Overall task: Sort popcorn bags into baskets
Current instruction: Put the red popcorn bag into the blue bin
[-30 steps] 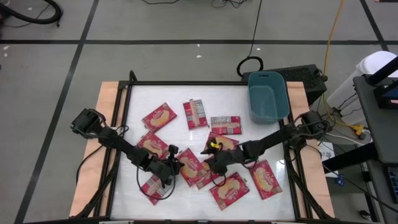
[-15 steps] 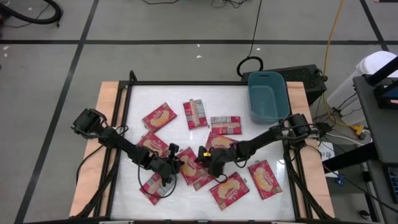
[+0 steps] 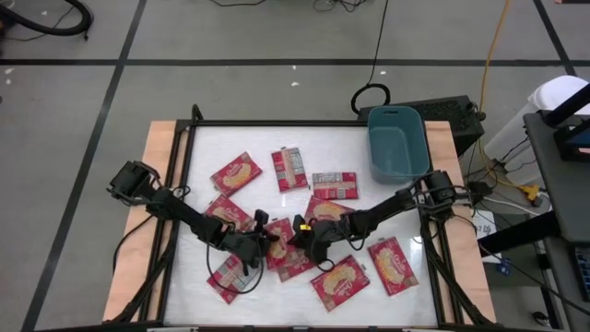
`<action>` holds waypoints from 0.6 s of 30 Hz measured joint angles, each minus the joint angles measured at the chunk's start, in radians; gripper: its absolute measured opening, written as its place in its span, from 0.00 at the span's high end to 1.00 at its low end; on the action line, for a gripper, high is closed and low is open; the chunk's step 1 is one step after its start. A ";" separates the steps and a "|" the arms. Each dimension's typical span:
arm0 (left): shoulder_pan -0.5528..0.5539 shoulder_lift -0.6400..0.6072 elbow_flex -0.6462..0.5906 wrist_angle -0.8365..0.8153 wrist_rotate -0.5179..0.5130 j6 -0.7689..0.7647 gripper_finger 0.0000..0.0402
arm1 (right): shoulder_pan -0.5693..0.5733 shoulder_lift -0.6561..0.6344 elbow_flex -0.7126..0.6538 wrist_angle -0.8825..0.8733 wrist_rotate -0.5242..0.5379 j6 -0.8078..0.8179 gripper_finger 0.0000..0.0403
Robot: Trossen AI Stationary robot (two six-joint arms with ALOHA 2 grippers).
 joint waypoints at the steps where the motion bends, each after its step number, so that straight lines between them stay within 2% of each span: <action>1: 0.000 0.000 0.000 0.001 -0.023 0.005 0.97 | 0.003 0.000 0.000 0.002 0.002 0.006 0.94; 3: -0.001 -0.011 0.000 0.006 -0.076 0.021 0.98 | 0.011 -0.004 0.000 0.001 0.006 0.007 0.98; 9: -0.003 -0.125 0.002 -0.010 -0.185 0.017 0.98 | 0.012 -0.058 -0.003 -0.030 0.113 -0.010 0.94; 16: -0.006 -0.306 0.002 -0.137 -0.352 -0.147 0.93 | 0.000 -0.226 -0.003 -0.175 0.167 -0.074 0.98; 18: -0.011 -0.369 0.001 -0.177 -0.390 -0.205 0.94 | 0.004 -0.283 -0.003 -0.254 0.217 -0.066 0.98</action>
